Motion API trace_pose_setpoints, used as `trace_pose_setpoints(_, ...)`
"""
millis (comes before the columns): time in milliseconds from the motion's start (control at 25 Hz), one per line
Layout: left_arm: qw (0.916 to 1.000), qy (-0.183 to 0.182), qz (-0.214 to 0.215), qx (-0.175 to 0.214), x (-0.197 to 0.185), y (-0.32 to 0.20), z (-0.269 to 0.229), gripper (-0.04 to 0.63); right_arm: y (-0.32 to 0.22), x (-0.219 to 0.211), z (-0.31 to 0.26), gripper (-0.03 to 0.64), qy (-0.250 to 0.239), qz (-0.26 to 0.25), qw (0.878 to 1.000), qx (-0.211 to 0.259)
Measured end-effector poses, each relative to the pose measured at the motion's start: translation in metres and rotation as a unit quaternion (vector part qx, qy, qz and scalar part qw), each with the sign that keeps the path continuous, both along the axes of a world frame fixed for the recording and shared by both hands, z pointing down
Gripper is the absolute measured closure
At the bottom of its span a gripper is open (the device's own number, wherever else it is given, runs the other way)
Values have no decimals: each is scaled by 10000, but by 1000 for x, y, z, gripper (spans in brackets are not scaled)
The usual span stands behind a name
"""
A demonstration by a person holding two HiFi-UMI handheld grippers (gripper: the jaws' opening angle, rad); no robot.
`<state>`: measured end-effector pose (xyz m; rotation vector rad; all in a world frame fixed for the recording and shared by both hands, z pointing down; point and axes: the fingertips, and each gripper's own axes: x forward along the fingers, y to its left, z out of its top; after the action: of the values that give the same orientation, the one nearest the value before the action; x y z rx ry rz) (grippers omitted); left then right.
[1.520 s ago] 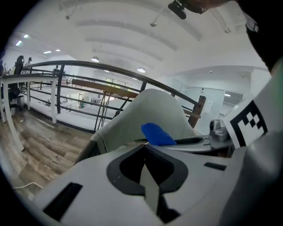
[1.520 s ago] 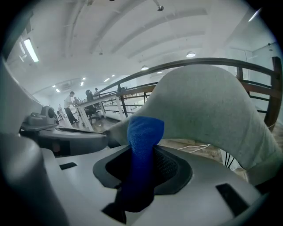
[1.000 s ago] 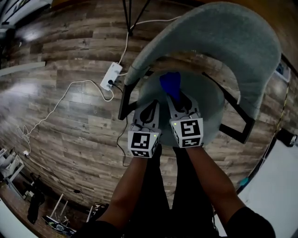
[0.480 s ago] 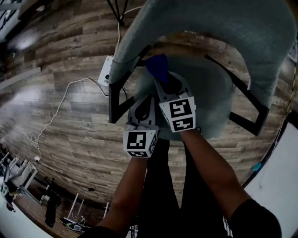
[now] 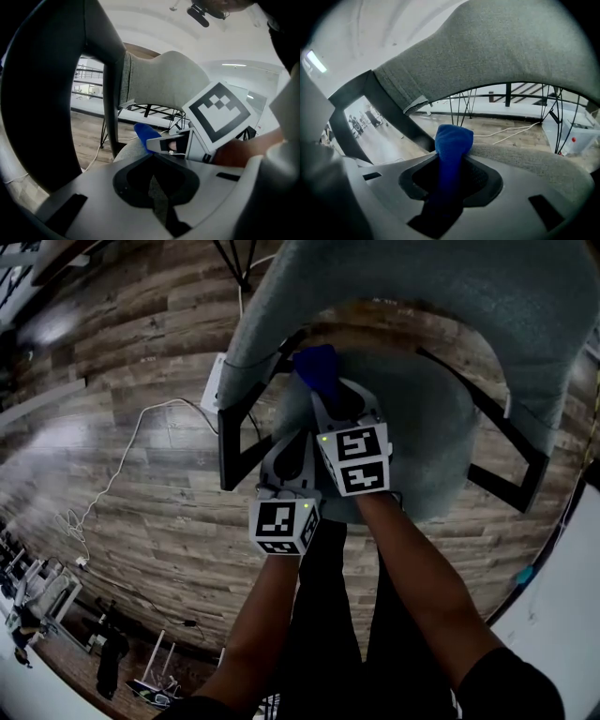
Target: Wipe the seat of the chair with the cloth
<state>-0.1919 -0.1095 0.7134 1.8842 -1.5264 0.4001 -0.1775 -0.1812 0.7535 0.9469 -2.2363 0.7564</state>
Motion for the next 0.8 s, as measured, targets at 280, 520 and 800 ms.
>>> trace_pose_setpoints(280, 9999, -112, 59, -98, -7, 6, 0, 594, -5, 8, 1, 486, 81, 366, 9992, -115)
trace_pose_setpoints(520, 9998, -99, 140, -91, 0, 0, 0, 594, -13, 31, 3, 486, 301, 523, 9982, -23)
trace_pose_setpoints(800, 9994, -14, 308, -139, 15, -7, 6, 594, -20, 56, 4, 486, 433, 1034, 9937, 1)
